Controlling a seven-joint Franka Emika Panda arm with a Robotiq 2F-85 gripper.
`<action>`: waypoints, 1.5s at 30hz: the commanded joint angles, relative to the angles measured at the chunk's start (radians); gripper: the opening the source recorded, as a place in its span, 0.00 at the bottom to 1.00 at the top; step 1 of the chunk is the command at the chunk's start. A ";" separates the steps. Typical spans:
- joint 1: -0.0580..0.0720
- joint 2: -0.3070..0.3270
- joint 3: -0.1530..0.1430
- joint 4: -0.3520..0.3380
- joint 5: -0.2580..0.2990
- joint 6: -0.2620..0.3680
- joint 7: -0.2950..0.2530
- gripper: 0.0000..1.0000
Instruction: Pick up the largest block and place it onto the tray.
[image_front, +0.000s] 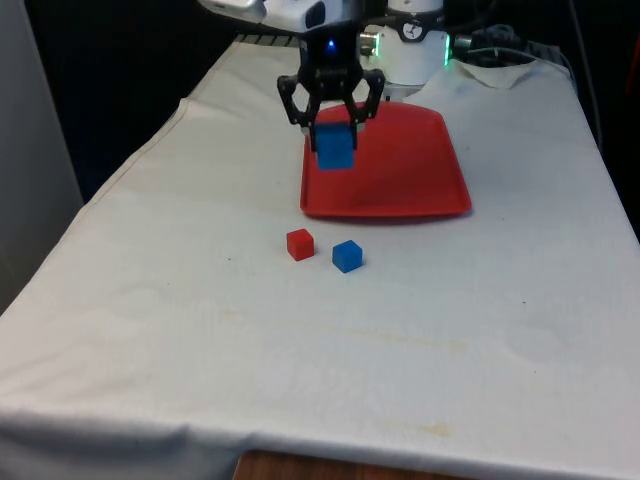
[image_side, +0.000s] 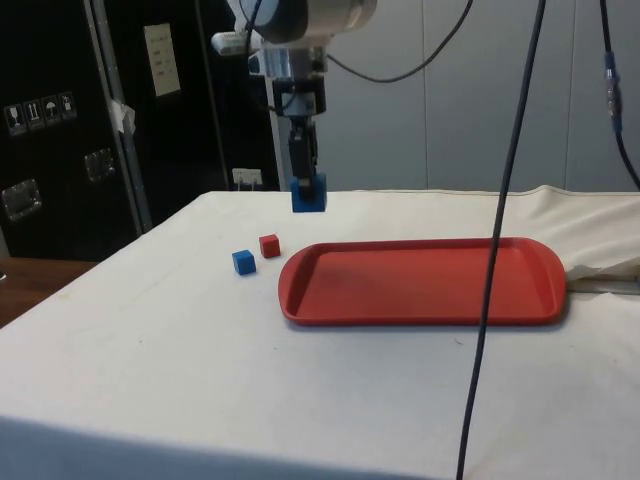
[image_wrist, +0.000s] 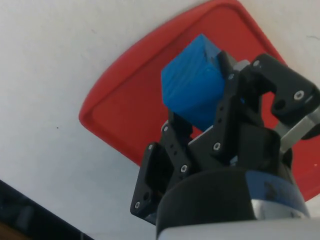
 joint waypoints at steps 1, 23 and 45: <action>0.023 -0.021 -0.011 -0.044 -0.011 0.036 0.005 0.00; -0.004 -0.089 0.095 -0.188 0.006 0.182 0.005 0.00; -0.040 -0.165 0.175 -0.354 -0.003 0.328 -0.050 0.00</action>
